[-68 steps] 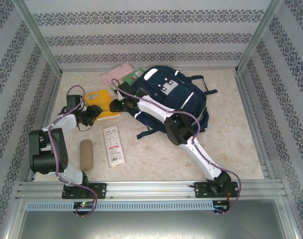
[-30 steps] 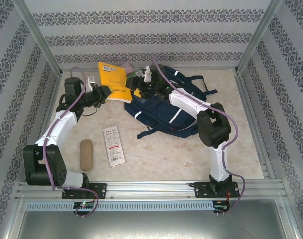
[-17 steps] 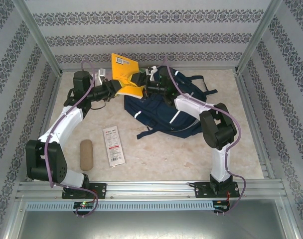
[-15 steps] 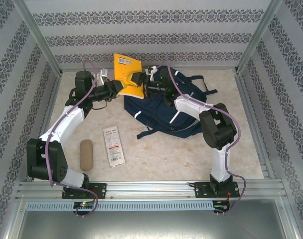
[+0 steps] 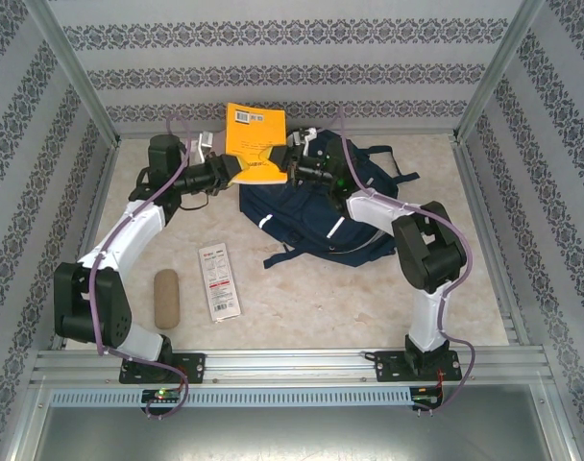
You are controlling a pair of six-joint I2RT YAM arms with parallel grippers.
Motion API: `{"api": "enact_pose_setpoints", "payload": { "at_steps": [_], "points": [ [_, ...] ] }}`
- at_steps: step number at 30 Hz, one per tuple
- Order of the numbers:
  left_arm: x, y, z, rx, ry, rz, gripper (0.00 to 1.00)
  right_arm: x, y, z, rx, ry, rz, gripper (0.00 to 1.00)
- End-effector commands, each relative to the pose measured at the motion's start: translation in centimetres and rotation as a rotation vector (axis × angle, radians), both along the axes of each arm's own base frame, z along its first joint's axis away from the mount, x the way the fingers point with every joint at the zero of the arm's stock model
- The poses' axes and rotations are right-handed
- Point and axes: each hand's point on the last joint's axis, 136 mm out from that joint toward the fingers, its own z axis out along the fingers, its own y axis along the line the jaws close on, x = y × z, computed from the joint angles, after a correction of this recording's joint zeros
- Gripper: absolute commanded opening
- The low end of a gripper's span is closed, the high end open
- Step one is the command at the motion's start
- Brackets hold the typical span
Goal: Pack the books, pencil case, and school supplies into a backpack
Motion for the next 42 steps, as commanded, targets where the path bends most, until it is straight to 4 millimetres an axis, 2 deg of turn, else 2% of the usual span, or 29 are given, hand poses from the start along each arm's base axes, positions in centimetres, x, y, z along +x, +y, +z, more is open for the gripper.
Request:
{"api": "enact_pose_setpoints", "payload": {
  "at_steps": [1,2,3,5,7,9,14,20,24,26,33,38,42],
  "points": [
    [0.3,-0.4,1.8,0.073,-0.102,-0.024,0.33,-0.9,-1.9,3.2,0.005,-0.126,-0.032,0.0],
    [0.4,-0.3,1.5,0.098,-0.094,-0.016,0.42,-0.9,-2.5,3.2,-0.003,-0.129,-0.049,0.0],
    [0.7,-0.3,1.2,0.126,-0.085,-0.005,0.48,-0.9,-3.0,3.2,-0.013,-0.133,-0.065,0.0],
    [1.2,-0.1,0.4,0.198,-0.062,0.031,0.55,-0.9,-4.4,2.9,-0.055,-0.136,-0.11,0.0],
    [1.6,-0.5,0.0,0.263,-0.06,0.049,0.57,-0.8,-6.1,2.0,-0.124,-0.119,-0.173,0.0],
    [2.0,-1.6,0.0,0.314,-0.081,0.054,0.6,-0.6,-8.8,1.0,-0.178,-0.097,-0.267,0.0],
    [3.0,-4.1,-1.5,0.455,-0.1,0.068,0.6,-1.1,-15.2,-1.0,-0.256,-0.05,-0.438,0.0],
    [3.2,-9.6,-4.2,0.635,-0.144,-0.034,0.56,-3.2,-21.0,-3.3,-0.374,0.014,-0.562,0.0],
    [2.9,-13.9,-7.0,0.736,-0.156,-0.126,0.52,-5.6,-25.3,-4.7,-0.576,0.064,-0.662,0.0],
    [2.7,-15.9,-8.0,0.772,-0.17,-0.167,0.48,-6.6,-26.9,-5.1,-0.646,0.079,-0.693,0.0],
    [1.9,-22.7,-11.6,0.891,-0.231,-0.282,0.46,-10.5,-32.5,-6.3,-0.814,0.175,-0.825,0.0],
    [0.9,-26.5,-14.1,1.024,-0.315,-0.347,0.46,-13.0,-34.9,-6.2,-0.934,0.204,-0.891,0.0],
    [0.7,-28.5,-16.0,1.09,-0.36,-0.369,0.48,-13.6,-35.4,-6.2,-0.959,0.215,-0.9,0.0]
  ]
}}
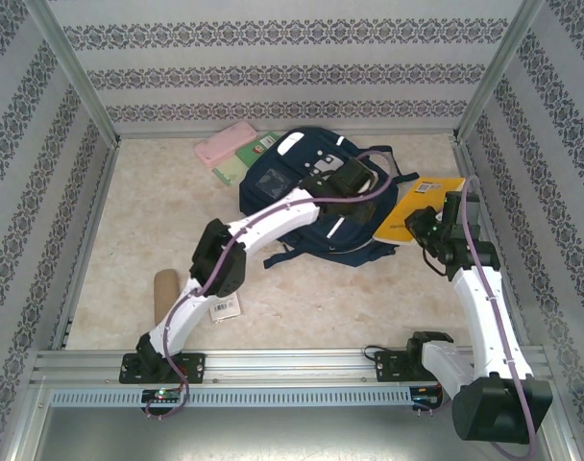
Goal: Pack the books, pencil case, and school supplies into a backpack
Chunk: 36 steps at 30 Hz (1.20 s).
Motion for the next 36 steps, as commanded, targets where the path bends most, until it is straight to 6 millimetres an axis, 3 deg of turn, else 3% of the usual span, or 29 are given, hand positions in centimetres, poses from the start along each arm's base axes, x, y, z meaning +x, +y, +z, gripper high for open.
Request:
{"api": "enact_pose_setpoints", "payload": {
  "at_steps": [1,5,12,14,18,20,23,30,36],
  "points": [
    [-0.2,0.1,-1.6,0.129,-0.046,-0.031,0.48,0.1,-0.9,2.0,-0.068,-0.044,-0.007,0.0],
    [-0.2,-0.5,-3.4,0.198,-0.085,-0.054,0.51,0.2,-0.8,1.9,-0.053,-0.041,-0.007,0.0],
    [0.4,0.6,-6.4,0.365,-0.156,-0.029,0.52,0.5,-0.4,2.0,-0.029,-0.051,0.002,0.0],
    [0.6,0.9,-7.1,0.403,-0.172,-0.024,0.46,0.5,-0.3,2.0,-0.017,-0.052,0.003,0.0],
    [0.9,1.6,-7.2,0.444,-0.188,-0.007,0.1,0.6,-0.2,2.1,-0.016,-0.057,0.009,0.0],
    [1.4,2.1,-5.7,0.451,-0.224,0.032,0.0,0.6,-0.2,2.1,-0.02,-0.056,0.009,0.0],
    [2.4,3.1,-2.5,0.42,-0.262,0.112,0.0,0.5,-0.3,1.9,-0.022,-0.054,0.007,0.0],
    [3.3,3.6,7.6,0.166,-0.298,0.164,0.0,0.7,-0.3,1.1,-0.017,-0.048,0.002,0.0],
    [2.9,4.0,12.9,-0.029,-0.236,0.144,0.0,3.1,2.7,2.2,0.141,-0.164,0.124,0.0]
  ]
}}
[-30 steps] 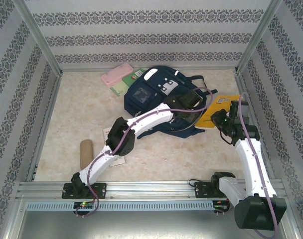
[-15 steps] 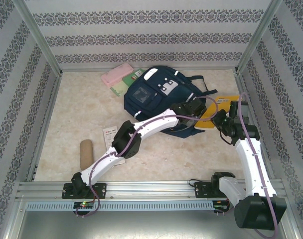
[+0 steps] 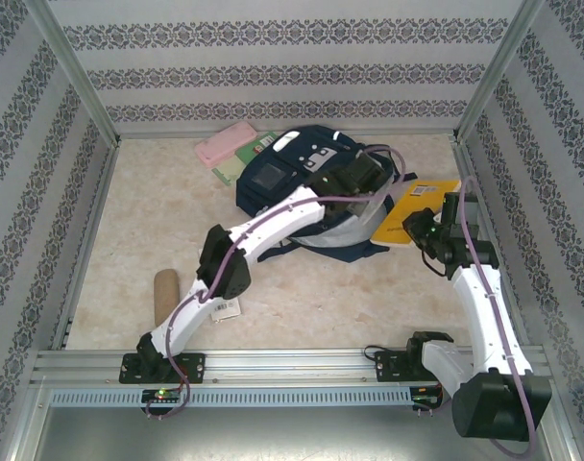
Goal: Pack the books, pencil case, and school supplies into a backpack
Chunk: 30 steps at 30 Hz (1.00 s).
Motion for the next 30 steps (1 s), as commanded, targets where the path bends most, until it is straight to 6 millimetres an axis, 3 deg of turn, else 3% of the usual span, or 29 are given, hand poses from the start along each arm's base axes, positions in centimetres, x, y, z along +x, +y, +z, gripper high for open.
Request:
{"api": "enact_pose_setpoints", "payload": {
  "at_steps": [1,5,12,21,30],
  "points": [
    [0.1,0.7,8.1,-0.214,-0.033,0.005,0.0,3.1,2.4,3.5,0.134,-0.195,0.102,0.0],
    [0.1,0.9,10.7,-0.374,0.041,-0.046,0.0,5.3,4.3,4.4,0.292,-0.275,0.153,0.0],
    [0.7,1.2,13.0,-0.585,0.157,-0.102,0.0,9.0,8.7,4.7,0.432,-0.33,0.208,0.0],
    [0.6,1.2,14.8,-0.662,0.169,-0.116,0.0,14.2,13.4,3.1,0.545,-0.359,0.169,0.0],
    [0.2,0.5,16.0,-0.73,0.196,-0.155,0.0,19.5,17.1,-0.5,0.605,-0.314,0.11,0.0]
  ]
}}
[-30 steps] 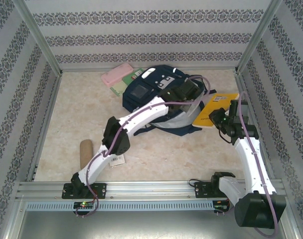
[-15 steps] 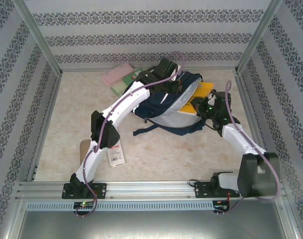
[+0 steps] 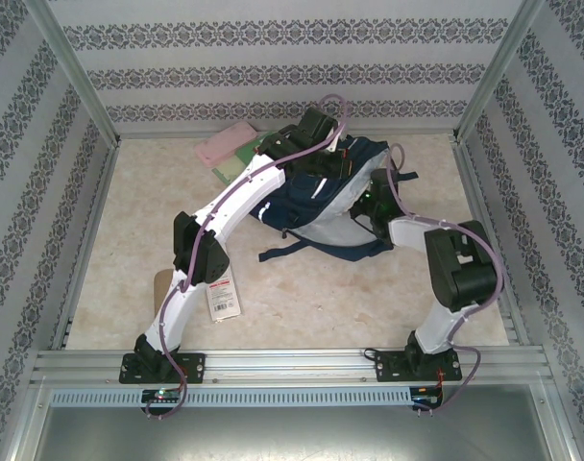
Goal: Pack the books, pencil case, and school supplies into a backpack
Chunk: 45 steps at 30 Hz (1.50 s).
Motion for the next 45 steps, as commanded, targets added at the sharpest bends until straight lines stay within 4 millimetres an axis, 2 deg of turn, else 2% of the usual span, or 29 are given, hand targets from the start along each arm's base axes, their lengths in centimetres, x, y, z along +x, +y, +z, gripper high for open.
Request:
{"api": "enact_pose_setpoints", "payload": {
  "at_steps": [1,5,8,9,10,12,14,16,17,20,23,27,29,31,40,42,44,45],
  "points": [
    [-1.3,-1.5,10.4,-0.237,-0.156,-0.071,0.0,3.9,1.8,4.5,0.078,-0.174,-0.028,0.0],
    [-1.2,-1.2,10.8,-0.248,-0.152,-0.068,0.0,5.6,3.8,2.7,0.072,-0.142,0.013,0.0],
    [-1.0,-0.8,10.7,-0.244,-0.148,-0.061,0.0,5.8,4.2,1.4,0.049,-0.104,0.016,0.04],
    [-0.8,-0.6,10.6,-0.241,-0.147,-0.055,0.0,5.6,4.3,1.3,0.04,-0.102,0.022,0.11],
    [-0.7,-0.5,10.5,-0.238,-0.145,-0.051,0.0,5.4,4.3,1.0,0.019,-0.085,0.031,0.24],
    [-0.5,-0.2,10.4,-0.232,-0.143,-0.046,0.0,4.8,4.0,0.9,-0.025,-0.073,0.048,0.34],
    [-0.3,0.1,10.1,-0.221,-0.142,-0.04,0.0,4.2,3.7,0.6,-0.058,-0.029,0.07,0.49],
    [-0.2,0.2,9.9,-0.218,-0.139,-0.038,0.0,3.7,3.3,0.9,-0.079,-0.025,0.08,0.58],
    [-0.1,0.2,9.7,-0.215,-0.136,-0.037,0.0,3.2,3.0,0.8,-0.095,-0.01,0.082,0.6],
    [0.2,0.3,9.3,-0.213,-0.13,-0.036,0.0,2.4,2.2,1.0,-0.162,0.003,0.098,0.61],
    [0.3,0.2,9.0,-0.217,-0.121,-0.041,0.0,1.8,1.4,0.6,-0.202,0.021,0.111,0.56],
    [0.4,0.1,8.8,-0.226,-0.113,-0.045,0.0,1.5,0.9,-1.2,-0.19,0.067,0.11,0.28],
    [0.3,0.0,8.8,-0.23,-0.11,-0.048,0.0,1.6,1.1,-1.8,-0.187,0.072,0.119,0.1],
    [0.3,-0.1,8.8,-0.238,-0.104,-0.053,0.0,1.8,1.5,-2.2,-0.181,0.081,0.129,0.0],
    [-0.1,-0.4,9.1,-0.26,-0.089,-0.068,0.0,3.7,4.8,-4.0,-0.147,0.1,0.209,0.02],
    [-0.1,-0.3,9.0,-0.25,-0.09,-0.067,0.0,3.7,4.8,-3.9,-0.144,0.098,0.212,0.1],
    [0.0,-0.1,8.5,-0.231,-0.087,-0.06,0.0,3.4,4.5,-3.5,-0.153,0.092,0.212,0.3],
    [0.1,0.1,8.2,-0.218,-0.087,-0.052,0.0,3.2,4.1,-3.2,-0.158,0.083,0.21,0.35]
  ]
}}
